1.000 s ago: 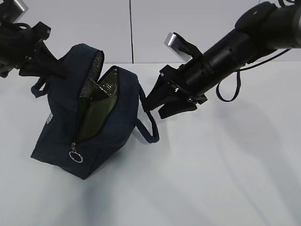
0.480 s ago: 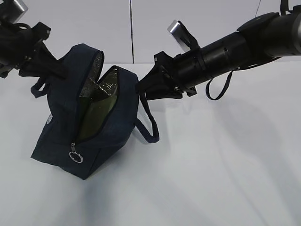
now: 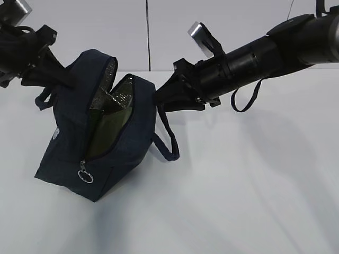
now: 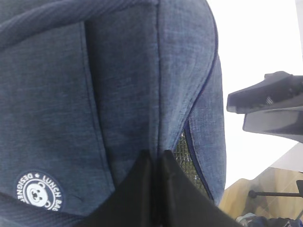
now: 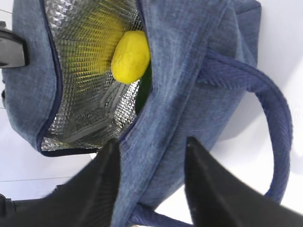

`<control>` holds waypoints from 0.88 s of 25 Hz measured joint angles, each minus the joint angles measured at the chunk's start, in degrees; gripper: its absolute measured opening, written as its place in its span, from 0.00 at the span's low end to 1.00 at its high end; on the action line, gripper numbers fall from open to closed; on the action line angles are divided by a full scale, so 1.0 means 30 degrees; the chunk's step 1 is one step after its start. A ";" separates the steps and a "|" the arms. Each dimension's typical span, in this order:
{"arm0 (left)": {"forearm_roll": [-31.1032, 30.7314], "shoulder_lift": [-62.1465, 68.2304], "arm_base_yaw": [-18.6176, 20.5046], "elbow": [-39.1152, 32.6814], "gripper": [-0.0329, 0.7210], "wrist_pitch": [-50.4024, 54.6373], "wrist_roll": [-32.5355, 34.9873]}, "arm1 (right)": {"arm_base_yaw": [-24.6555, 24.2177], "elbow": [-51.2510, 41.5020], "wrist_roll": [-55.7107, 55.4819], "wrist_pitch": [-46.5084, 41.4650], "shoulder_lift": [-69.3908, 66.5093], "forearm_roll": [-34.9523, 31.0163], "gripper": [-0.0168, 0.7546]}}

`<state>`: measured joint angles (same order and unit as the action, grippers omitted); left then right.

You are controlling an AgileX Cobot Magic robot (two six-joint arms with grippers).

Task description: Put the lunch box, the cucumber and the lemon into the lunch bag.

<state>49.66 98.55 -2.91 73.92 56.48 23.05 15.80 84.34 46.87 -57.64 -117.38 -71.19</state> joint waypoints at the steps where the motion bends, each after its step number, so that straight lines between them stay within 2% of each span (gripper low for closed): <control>1: 0.0000 0.0000 0.0000 0.0000 0.04 0.0000 0.0000 | 0.0000 0.0000 0.0042 0.0000 0.0000 -0.0093 0.48; 6: -0.0008 0.0000 0.0000 0.0000 0.04 0.0000 0.0000 | 0.0243 0.0000 0.0117 0.0042 0.0000 -0.0383 0.56; 16: -0.0008 0.0000 0.0000 0.0000 0.04 0.0000 0.0000 | 0.0641 0.0000 0.0158 0.0887 -0.0126 -0.0414 0.57; 22: -0.0008 0.0000 0.0000 0.0000 0.04 0.0000 0.0000 | 0.0672 0.0000 0.0158 -0.0012 -0.1469 -0.1125 0.57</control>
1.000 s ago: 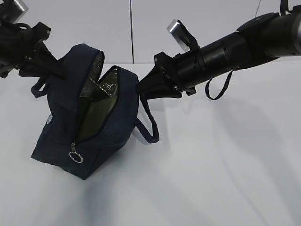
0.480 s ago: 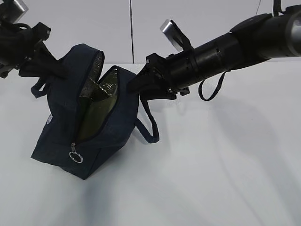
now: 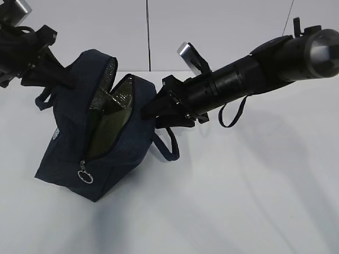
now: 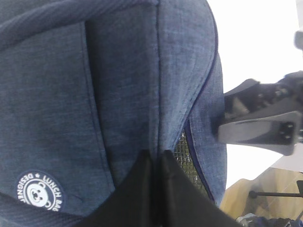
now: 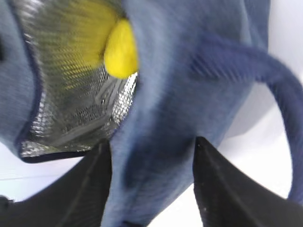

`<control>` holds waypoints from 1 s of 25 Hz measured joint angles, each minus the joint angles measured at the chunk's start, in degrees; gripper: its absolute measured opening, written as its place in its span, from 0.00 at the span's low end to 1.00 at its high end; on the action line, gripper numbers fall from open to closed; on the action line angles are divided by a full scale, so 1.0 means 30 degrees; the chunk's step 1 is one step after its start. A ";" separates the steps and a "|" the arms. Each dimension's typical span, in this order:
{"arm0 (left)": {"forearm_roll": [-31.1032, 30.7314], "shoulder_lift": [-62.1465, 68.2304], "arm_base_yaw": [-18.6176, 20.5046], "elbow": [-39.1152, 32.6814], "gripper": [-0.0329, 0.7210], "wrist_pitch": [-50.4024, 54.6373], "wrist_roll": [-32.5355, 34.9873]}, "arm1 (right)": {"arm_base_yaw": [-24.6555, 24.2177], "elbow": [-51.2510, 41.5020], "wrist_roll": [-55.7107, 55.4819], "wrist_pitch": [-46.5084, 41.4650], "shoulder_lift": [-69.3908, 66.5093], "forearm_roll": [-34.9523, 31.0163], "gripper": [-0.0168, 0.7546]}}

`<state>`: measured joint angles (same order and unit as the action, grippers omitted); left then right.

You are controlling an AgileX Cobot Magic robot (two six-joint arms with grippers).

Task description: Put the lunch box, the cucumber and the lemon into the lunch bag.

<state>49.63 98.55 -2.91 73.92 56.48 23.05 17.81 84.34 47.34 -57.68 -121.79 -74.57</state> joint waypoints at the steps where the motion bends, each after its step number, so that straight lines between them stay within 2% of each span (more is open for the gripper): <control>1: 0.0000 0.0000 0.0000 0.0000 0.04 0.0000 0.0000 | 0.0000 0.0000 0.0000 -0.0002 -0.0129 -0.0093 0.57; 3: 0.0000 0.0000 0.0000 0.0000 0.04 -0.0085 0.0000 | 0.0000 0.0000 0.0000 -0.0042 -0.0141 -0.0174 0.55; 5: 0.0000 0.0000 0.0000 0.0000 0.04 -0.0154 0.0000 | 0.0000 0.0000 0.0000 -0.0147 -0.0141 -0.0264 0.48; 13: -0.0033 0.0000 0.0000 0.0000 0.04 -0.0278 0.0000 | 0.0000 0.0000 0.1887 -0.1019 -0.0141 -0.0293 0.07; 25: -0.0033 0.0000 0.0000 0.0059 0.04 0.0199 0.0029 | 0.0000 0.0000 0.3098 -0.1030 -0.0141 -0.0990 0.05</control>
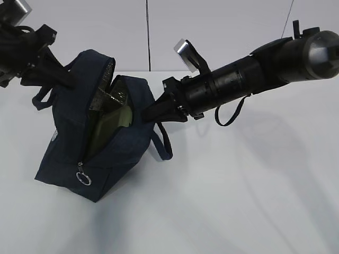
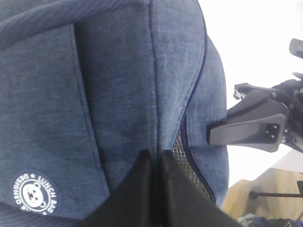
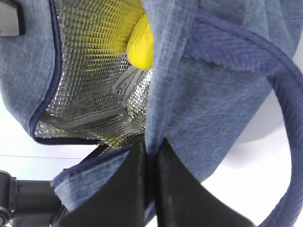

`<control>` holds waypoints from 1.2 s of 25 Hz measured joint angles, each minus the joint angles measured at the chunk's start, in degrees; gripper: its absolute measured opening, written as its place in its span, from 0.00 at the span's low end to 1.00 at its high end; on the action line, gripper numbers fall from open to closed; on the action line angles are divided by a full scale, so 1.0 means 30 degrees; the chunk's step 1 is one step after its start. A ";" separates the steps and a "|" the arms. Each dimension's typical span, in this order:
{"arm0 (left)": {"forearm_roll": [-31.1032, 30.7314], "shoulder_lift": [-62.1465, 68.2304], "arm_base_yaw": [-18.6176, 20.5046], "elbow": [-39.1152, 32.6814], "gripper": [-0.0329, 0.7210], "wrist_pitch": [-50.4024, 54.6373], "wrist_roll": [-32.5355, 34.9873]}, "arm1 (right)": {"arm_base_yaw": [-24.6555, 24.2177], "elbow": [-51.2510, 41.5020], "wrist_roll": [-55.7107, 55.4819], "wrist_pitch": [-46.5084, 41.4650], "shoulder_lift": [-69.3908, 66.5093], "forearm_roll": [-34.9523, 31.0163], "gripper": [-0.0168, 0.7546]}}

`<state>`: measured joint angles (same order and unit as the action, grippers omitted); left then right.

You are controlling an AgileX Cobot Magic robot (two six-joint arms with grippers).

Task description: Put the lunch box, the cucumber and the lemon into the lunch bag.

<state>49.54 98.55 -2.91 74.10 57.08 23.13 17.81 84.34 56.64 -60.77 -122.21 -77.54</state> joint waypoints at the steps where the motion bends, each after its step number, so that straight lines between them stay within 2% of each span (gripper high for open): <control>1: 0.0000 0.0000 0.0000 0.0000 0.04 0.0018 0.0000 | 0.0000 0.0000 0.0000 0.0000 0.0000 0.0000 0.05; 9: 0.0238 0.0000 -0.0343 0.0000 0.04 0.0459 0.0623 | 0.0000 -0.0061 -0.0071 0.0577 0.1099 0.0556 0.05; 17: 0.0726 0.0000 -0.2977 0.0000 0.04 -0.0468 0.1096 | -0.0598 -0.0135 -0.1646 0.1064 0.2825 0.3966 0.05; 22: 0.0917 0.0000 -0.4607 0.0000 0.04 -0.1499 0.1138 | -0.1250 -0.0163 -0.2299 0.1106 0.3570 0.4688 0.05; 26: 0.1027 0.0000 -0.5339 0.0000 0.04 -0.2135 0.1171 | -0.1367 -0.0163 -0.3021 0.1501 0.4040 0.5410 0.05; 30: 0.1062 0.0000 -0.5504 0.0000 0.04 -0.2519 0.1259 | -0.1367 -0.0163 -0.4123 0.1627 0.4149 0.6343 0.05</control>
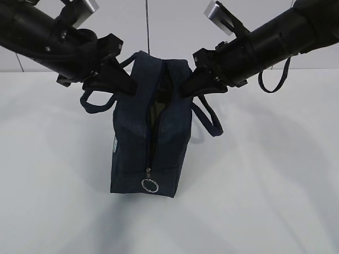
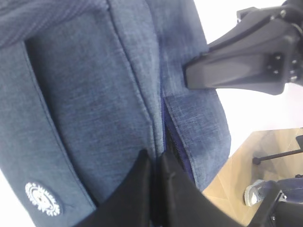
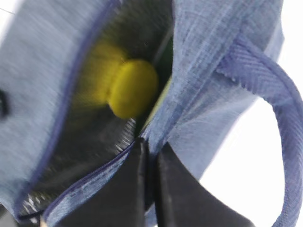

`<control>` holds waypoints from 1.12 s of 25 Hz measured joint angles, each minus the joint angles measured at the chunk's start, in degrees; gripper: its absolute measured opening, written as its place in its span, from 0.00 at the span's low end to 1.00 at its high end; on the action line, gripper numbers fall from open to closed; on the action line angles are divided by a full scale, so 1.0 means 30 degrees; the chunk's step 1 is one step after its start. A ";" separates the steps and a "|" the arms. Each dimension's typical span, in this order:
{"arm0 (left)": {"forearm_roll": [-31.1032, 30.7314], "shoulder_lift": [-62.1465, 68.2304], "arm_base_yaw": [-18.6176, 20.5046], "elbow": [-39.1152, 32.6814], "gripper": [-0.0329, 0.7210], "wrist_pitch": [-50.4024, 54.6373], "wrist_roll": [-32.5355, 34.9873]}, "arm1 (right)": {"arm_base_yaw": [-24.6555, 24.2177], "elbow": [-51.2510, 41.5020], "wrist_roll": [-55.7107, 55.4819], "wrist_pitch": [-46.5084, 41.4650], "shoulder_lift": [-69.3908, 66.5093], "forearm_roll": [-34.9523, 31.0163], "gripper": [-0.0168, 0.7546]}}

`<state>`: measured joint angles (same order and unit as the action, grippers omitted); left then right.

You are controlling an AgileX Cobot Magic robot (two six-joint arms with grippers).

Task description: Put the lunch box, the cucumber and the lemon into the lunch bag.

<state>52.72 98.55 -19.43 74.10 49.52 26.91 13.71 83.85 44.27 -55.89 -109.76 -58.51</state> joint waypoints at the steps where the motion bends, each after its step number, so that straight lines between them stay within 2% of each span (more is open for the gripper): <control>1: 0.0000 0.0000 0.0000 0.0000 0.04 -0.0087 0.0098 | 0.0000 0.0000 -0.0150 -0.0007 0.0000 0.0253 0.05; 11: 0.0675 0.0043 -0.0046 0.0000 0.04 -0.1740 0.0332 | 0.0000 0.0000 -0.1408 0.0430 0.0043 0.2413 0.05; 20: 0.0825 0.0081 -0.1079 0.0000 0.04 -0.2369 0.0585 | 0.0000 0.0000 -0.1482 0.0242 0.0132 0.4148 0.05; 28: 0.1495 0.1020 -0.1384 0.0000 0.04 -0.2784 0.0628 | -0.0106 0.0000 -0.1622 0.0170 0.0403 0.5018 0.05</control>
<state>57.20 101.61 -23.58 74.10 41.17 28.79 13.40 83.85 39.40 -55.37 -108.55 -43.45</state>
